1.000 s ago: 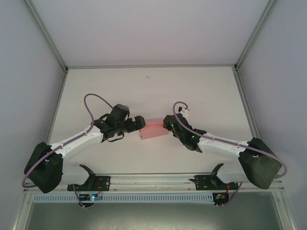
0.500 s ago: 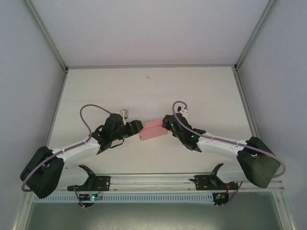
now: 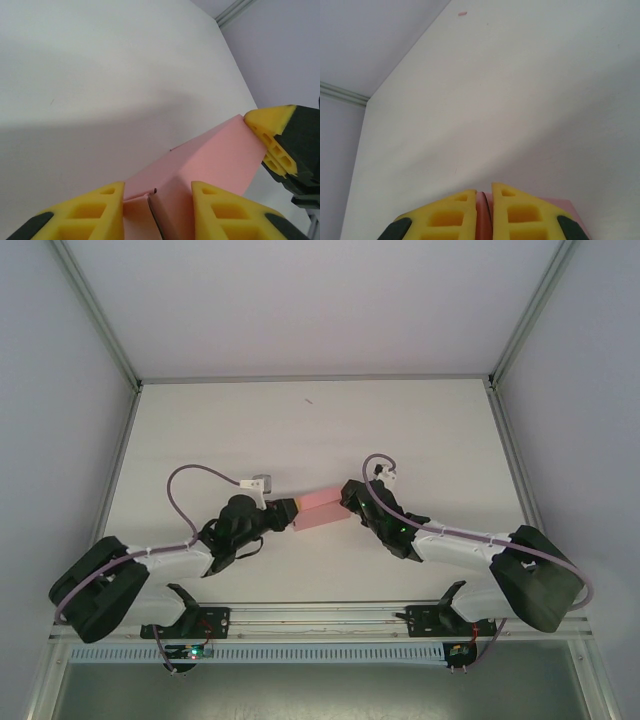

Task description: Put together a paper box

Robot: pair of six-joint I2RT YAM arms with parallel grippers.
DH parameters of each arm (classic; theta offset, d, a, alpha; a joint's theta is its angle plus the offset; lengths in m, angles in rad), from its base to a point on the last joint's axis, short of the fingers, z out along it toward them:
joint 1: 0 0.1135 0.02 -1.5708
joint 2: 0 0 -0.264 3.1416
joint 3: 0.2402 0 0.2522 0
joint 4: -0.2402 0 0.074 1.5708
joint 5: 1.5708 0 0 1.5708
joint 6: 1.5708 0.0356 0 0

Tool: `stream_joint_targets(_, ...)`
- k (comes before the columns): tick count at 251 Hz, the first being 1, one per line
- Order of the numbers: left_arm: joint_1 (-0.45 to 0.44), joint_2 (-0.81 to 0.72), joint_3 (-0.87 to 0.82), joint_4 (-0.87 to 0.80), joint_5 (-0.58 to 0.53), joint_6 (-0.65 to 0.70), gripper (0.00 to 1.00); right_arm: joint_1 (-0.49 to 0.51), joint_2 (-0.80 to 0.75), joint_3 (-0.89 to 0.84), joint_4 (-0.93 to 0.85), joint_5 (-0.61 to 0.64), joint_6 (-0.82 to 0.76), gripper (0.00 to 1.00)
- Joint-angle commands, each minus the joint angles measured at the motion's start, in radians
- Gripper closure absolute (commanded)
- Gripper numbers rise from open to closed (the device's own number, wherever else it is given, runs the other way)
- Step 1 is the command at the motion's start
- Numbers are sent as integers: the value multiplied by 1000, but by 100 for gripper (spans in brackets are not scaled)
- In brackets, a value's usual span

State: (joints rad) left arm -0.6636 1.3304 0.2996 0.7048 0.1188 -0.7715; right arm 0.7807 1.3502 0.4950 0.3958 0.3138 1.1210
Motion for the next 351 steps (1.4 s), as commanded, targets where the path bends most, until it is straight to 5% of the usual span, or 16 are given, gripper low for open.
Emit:
stream_joint_targets(1,-51,211,-68,-315,19,136,85,14,126,-107,-274,-113,-43,98)
stream_joint_targets(38,-53,352,-43,-203,86,122,100,78,127,-127,-235,2,-207,100)
stream_joint_targets(87,-53,317,-8,-293,64,125,100,111,115,-204,-80,124,-474,100)
stream_joint_targets(134,-52,243,26,-421,12,133,100,50,210,-375,372,-75,-684,100)
stream_joint_targets(204,-53,273,71,-471,7,132,100,12,411,-320,486,-187,-721,100)
stream_joint_targets(242,-53,248,89,-522,4,139,100,-3,340,-347,492,-201,-711,100)
stream_joint_targets(263,-53,213,107,-561,2,148,100,-4,273,-301,352,-205,-716,100)
stream_joint_targets(279,-52,183,136,-609,-18,151,74,-5,233,-235,194,-196,-711,100)
stream_joint_targets(304,-53,137,194,-657,-41,165,58,-9,202,-127,36,-150,-671,100)
stream_joint_targets(351,-53,116,311,-703,-74,154,46,-34,124,-15,-28,-168,-567,97)
